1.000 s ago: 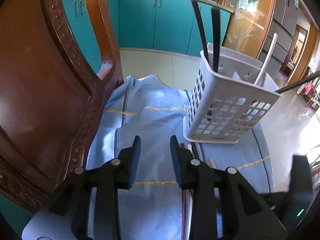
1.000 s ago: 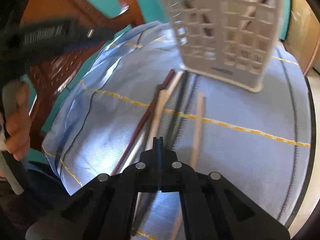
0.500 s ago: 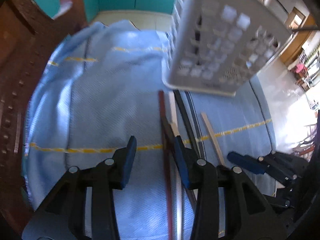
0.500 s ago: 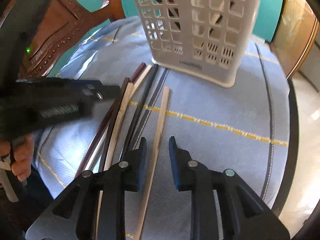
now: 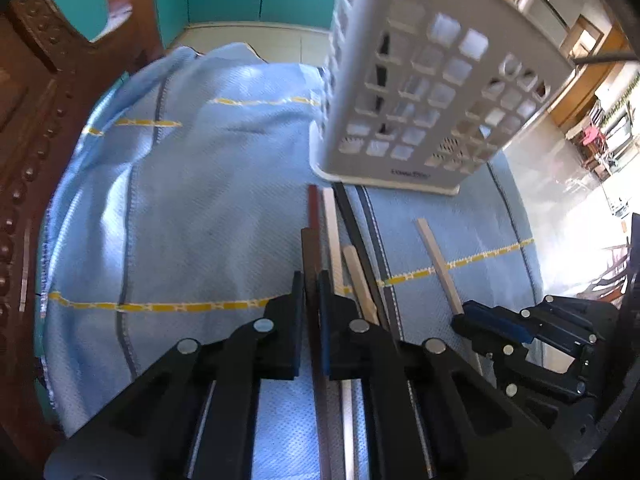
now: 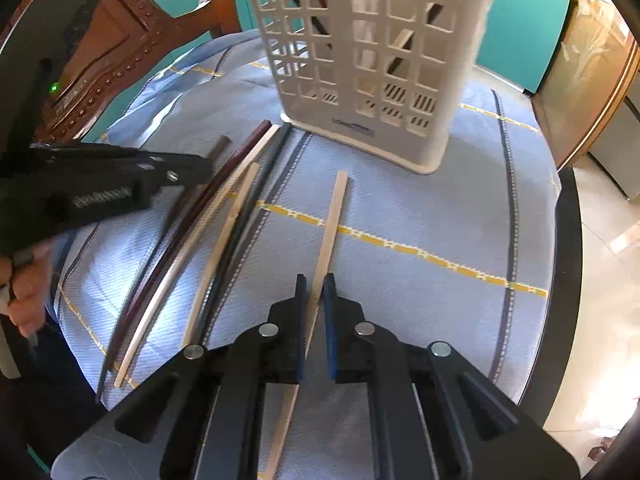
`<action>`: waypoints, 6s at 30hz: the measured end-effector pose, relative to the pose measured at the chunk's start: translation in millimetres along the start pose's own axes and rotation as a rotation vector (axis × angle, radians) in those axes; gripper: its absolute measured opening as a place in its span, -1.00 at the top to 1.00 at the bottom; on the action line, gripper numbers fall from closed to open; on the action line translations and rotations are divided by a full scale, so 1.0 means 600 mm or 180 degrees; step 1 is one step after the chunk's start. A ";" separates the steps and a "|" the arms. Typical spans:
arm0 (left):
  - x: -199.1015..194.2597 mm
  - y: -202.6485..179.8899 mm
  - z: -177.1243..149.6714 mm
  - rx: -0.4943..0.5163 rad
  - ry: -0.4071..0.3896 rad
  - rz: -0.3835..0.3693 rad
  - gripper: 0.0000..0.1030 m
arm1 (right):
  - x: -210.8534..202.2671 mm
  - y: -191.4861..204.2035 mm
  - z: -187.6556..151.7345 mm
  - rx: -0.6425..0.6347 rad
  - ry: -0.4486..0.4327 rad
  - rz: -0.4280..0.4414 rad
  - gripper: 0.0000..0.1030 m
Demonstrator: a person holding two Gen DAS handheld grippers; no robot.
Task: Organize utensils
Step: 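Close the left tool on a dark red chopstick while the right tool grips a light wooden one, then lift both chopsticks into the white basket and open both tools, then close the left tool on a red-brown chopstick while the right tool grips a light wooden one, then lift both held chopsticks up toward the white basket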
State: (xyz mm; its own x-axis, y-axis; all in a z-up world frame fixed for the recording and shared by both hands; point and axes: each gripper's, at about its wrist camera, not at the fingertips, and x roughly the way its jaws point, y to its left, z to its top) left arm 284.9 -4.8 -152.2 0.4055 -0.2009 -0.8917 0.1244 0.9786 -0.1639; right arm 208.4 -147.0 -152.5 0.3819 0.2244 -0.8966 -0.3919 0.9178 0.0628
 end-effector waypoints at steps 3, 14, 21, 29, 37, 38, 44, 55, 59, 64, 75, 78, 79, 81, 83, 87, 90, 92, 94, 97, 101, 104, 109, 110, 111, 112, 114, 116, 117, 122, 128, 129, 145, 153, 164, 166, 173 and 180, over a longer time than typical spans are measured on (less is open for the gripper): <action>-0.008 0.014 0.008 0.0047 -0.0045 0.0148 0.84 | -0.005 -0.005 0.000 -0.0032 -0.0006 -0.0051 0.84; 0.029 0.015 0.010 0.0193 0.0084 0.0457 0.68 | -0.005 -0.019 0.016 0.0138 -0.0116 -0.0190 0.57; 0.039 -0.007 0.006 0.0341 0.0007 0.0651 0.64 | 0.019 -0.011 0.021 0.0083 -0.0098 -0.0290 0.50; 0.029 -0.017 -0.010 0.0287 -0.0101 0.0560 0.86 | 0.004 -0.010 0.024 0.0148 -0.0236 -0.0027 0.88; -0.139 -0.030 -0.017 0.0263 -0.0841 0.0226 0.86 | -0.171 -0.028 0.014 0.0104 -0.1134 0.0322 0.88; -0.165 -0.034 -0.021 0.0263 -0.0961 0.0176 0.86 | -0.199 -0.033 0.007 0.0118 -0.1275 0.0375 0.88; -0.295 -0.044 -0.043 0.0213 -0.1563 -0.0116 0.86 | -0.332 -0.051 -0.010 0.0307 -0.2067 0.0585 0.88; -0.475 -0.058 0.047 0.0145 -0.2425 -0.0309 0.86 | -0.437 -0.107 0.120 0.0889 -0.3065 0.0271 0.88; -0.496 -0.061 0.085 0.0060 -0.2617 -0.0438 0.86 | -0.403 -0.122 0.143 0.1090 -0.3034 0.0128 0.88; -0.487 -0.064 0.105 -0.0065 -0.2767 -0.0417 0.87 | -0.375 -0.129 0.159 0.1166 -0.3038 0.0131 0.88; -0.397 -0.069 0.154 -0.0255 -0.2779 -0.0113 0.83 | -0.332 -0.088 0.165 0.0730 -0.2885 -0.0305 0.88; -0.365 -0.081 0.158 -0.0189 -0.2613 -0.0069 0.84 | -0.320 -0.080 0.156 0.0632 -0.2811 -0.0307 0.88; -0.355 -0.086 0.158 -0.0157 -0.2577 -0.0014 0.85 | -0.316 -0.077 0.152 0.0607 -0.2803 -0.0304 0.88; -0.345 -0.093 0.155 -0.0117 -0.2572 0.0092 0.85 | -0.310 -0.070 0.145 0.0552 -0.2779 -0.0305 0.88; -0.338 -0.098 0.154 -0.0077 -0.2550 0.0124 0.85 | -0.306 -0.066 0.142 0.0519 -0.2745 -0.0322 0.88; -0.330 -0.103 0.146 -0.0054 -0.2499 0.0129 0.85 | -0.301 -0.064 0.128 0.0522 -0.2717 -0.0313 0.88; -0.331 -0.104 0.140 -0.0027 -0.2510 0.0158 0.85 | -0.306 -0.063 0.121 0.0520 -0.2754 -0.0343 0.85; -0.332 -0.103 0.137 -0.0018 -0.2515 0.0165 0.85 | -0.313 -0.064 0.113 0.0528 -0.2806 -0.0364 0.66; -0.332 -0.099 0.127 -0.0016 -0.2511 0.0155 0.85 | -0.323 -0.062 0.103 0.0527 -0.2893 -0.0317 0.56; -0.331 -0.091 0.115 0.0007 -0.2508 0.0159 0.85 | -0.346 -0.047 0.084 0.0408 -0.2972 -0.0093 0.55; -0.320 -0.079 0.092 0.0068 -0.2496 0.0223 0.85 | -0.330 -0.005 0.054 0.0060 -0.2739 0.0360 0.55; -0.297 -0.064 0.069 0.0114 -0.2434 0.0303 0.85 | -0.239 0.012 0.050 0.0032 -0.2064 0.0514 0.55; -0.240 -0.025 0.043 -0.0024 -0.2053 0.0333 0.85 | -0.056 0.043 0.051 0.0193 -0.0666 0.0605 0.55; -0.232 -0.017 0.041 -0.0064 -0.1992 0.0312 0.85 | -0.039 0.052 0.048 0.0165 -0.0557 0.0562 0.54; -0.219 -0.006 0.039 -0.0117 -0.1878 0.0268 0.85 | -0.019 0.066 0.042 0.0105 -0.0420 0.0474 0.52; -0.212 -0.002 0.039 -0.0135 -0.1816 0.0257 0.85 | -0.005 0.076 0.037 0.0062 -0.0335 0.0402 0.40; -0.196 0.006 0.037 -0.0156 -0.1678 0.0305 0.85 | 0.017 0.094 0.027 0.0009 -0.0195 0.0292 0.29; -0.184 0.005 0.036 -0.0132 -0.1592 0.0368 0.84 | 0.025 0.109 0.021 -0.0073 -0.0216 0.0139 0.29; -0.175 0.006 0.034 -0.0115 -0.1526 0.0410 0.83 | 0.027 0.115 0.020 -0.0117 -0.0207 0.0061 0.28; -0.140 0.008 0.027 -0.0068 -0.1211 0.0347 0.72 | 0.020 0.085 0.010 0.0248 -0.0166 0.0233 0.74; -0.083 0.008 0.007 -0.0048 -0.0758 0.0286 0.68 | 0.001 0.003 -0.015 0.1044 -0.0112 0.0617 0.78; -0.072 0.009 0.003 -0.0051 -0.0673 0.0277 0.68 | -0.007 -0.014 -0.022 0.1189 -0.0158 0.0693 0.87; 0.028 -0.023 -0.016 0.0157 -0.0163 0.0388 0.64 | -0.020 -0.041 -0.033 0.0986 -0.0296 0.0049 0.86; 0.045 -0.029 -0.018 0.0245 -0.0077 0.0400 0.55 | -0.014 -0.031 -0.028 0.0861 -0.0330 -0.0109 0.65; 0.035 -0.046 -0.048 0.0327 -0.0005 0.0222 0.85 | -0.002 -0.038 -0.029 0.0888 -0.0289 -0.0002 0.86; 0.027 -0.046 -0.059 0.0311 0.0034 0.0144 0.86 | -0.006 -0.034 -0.027 0.0828 -0.0326 -0.0044 0.86; 0.009 -0.043 -0.100 0.0322 0.0014 0.0324 0.86 | -0.015 -0.031 -0.020 0.0698 -0.0339 -0.0142 0.87; 0.010 -0.038 -0.088 0.0256 -0.0032 0.0352 0.80 | -0.009 -0.032 -0.018 0.0742 -0.0318 -0.0304 0.53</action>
State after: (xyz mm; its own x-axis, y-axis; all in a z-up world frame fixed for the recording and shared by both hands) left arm 236.4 -26.1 -175.9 0.4298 -0.0929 -0.8981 0.1504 0.9882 -0.0303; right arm 204.8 -169.7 -153.6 0.4930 0.1538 -0.8564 -0.1512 0.9844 0.0897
